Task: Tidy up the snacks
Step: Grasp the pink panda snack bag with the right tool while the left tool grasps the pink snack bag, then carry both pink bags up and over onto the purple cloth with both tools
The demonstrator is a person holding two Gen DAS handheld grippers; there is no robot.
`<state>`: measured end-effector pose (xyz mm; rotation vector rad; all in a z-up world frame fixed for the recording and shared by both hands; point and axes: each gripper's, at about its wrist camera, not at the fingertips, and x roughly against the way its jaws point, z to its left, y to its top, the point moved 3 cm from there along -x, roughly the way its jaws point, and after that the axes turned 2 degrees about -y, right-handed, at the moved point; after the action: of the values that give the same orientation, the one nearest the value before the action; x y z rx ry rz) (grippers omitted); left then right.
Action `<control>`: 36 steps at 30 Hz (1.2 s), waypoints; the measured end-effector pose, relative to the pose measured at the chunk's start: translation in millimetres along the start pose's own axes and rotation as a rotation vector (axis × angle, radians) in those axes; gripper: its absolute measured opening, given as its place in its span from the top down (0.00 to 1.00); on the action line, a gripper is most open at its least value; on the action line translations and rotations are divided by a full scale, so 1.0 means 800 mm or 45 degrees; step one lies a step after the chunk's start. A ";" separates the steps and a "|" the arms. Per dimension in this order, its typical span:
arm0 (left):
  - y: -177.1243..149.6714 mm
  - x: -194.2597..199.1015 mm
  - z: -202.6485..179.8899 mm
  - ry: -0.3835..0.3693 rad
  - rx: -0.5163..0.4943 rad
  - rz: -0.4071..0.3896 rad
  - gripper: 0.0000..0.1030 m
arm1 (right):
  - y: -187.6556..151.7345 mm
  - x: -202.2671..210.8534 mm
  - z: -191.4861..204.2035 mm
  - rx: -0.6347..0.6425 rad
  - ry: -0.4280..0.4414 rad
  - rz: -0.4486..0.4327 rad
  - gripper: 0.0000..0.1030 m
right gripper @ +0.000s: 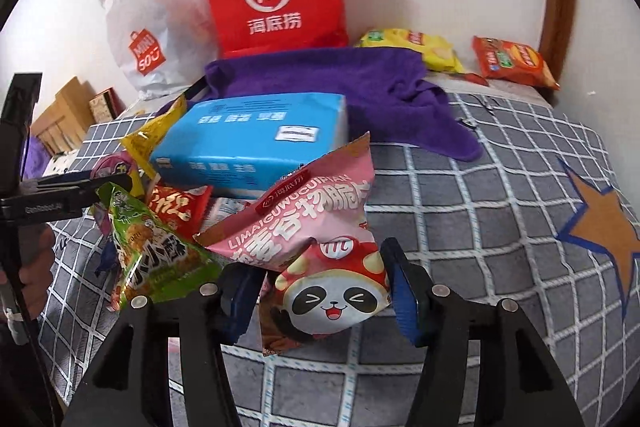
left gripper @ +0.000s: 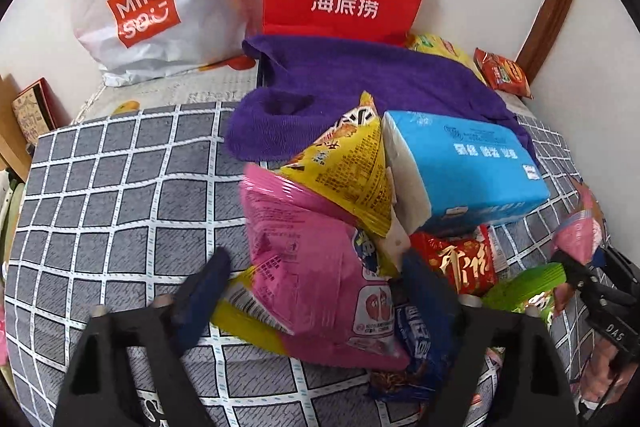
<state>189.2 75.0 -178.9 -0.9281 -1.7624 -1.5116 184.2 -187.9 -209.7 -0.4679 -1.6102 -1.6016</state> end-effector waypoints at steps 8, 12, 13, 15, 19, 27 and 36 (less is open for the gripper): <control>-0.007 0.026 0.010 -0.041 0.031 -0.035 0.40 | -0.012 0.006 -0.011 -0.035 -0.042 0.019 0.44; -0.014 0.044 0.017 -0.064 0.064 -0.047 0.40 | -0.017 0.014 -0.013 -0.049 -0.056 0.023 0.44; -0.016 0.049 0.018 -0.065 0.069 -0.053 0.40 | -0.018 0.018 -0.014 -0.055 -0.059 0.021 0.44; -0.021 0.059 0.016 -0.068 0.074 -0.062 0.40 | -0.020 0.023 -0.015 -0.067 -0.068 0.023 0.44; -0.025 0.076 0.005 -0.083 0.064 -0.076 0.40 | -0.024 0.035 -0.012 -0.060 -0.089 0.022 0.45; -0.018 0.106 -0.033 -0.134 0.009 -0.111 0.40 | -0.014 0.068 -0.005 -0.061 -0.105 -0.036 0.45; 0.022 0.111 -0.068 -0.228 -0.045 -0.106 0.40 | 0.031 0.078 0.003 -0.025 -0.109 -0.065 0.45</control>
<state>155.8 32.2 -87.9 -1.0479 -1.9275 -1.5579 163.7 -199.7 -146.9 -0.5154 -1.6840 -1.6564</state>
